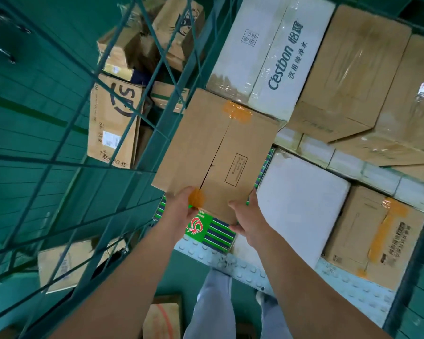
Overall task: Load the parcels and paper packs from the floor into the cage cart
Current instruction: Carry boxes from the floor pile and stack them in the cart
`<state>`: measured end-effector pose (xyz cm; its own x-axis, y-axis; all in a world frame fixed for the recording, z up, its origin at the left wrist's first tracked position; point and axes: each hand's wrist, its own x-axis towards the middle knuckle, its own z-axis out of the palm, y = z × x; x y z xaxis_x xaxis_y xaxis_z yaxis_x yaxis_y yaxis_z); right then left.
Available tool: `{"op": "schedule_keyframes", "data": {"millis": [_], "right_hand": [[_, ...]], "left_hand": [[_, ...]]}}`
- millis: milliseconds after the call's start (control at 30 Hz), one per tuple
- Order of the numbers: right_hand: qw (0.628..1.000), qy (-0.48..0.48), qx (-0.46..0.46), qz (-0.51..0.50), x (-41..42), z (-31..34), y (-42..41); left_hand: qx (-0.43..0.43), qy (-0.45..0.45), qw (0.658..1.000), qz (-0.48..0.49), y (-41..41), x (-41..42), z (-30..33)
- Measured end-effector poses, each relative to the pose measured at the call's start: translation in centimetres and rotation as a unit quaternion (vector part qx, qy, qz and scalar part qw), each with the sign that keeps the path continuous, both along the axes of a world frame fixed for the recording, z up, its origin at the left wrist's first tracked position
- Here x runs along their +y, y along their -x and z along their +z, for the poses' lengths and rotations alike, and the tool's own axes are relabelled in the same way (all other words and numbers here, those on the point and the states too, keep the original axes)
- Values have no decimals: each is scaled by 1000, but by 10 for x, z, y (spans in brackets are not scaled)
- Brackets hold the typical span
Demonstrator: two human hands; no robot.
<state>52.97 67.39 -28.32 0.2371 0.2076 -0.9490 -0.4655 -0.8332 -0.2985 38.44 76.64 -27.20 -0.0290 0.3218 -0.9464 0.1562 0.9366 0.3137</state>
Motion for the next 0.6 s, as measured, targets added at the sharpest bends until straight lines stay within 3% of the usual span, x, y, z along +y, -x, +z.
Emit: {"op": "schedule_keyframes", "data": {"millis": [200,400,600], "right_hand": [[1000,10,11,2,-1,-4,-1],[1000,-12,-1,17,-21,-1,2],[998,-40,26,42,-72,52,-1]], "left_hand": [[2,-13,999,51,0,-8,-7],[-27,0,999,36,-2,-34,6],[-34,-45,997,54,0,-105,54]]}}
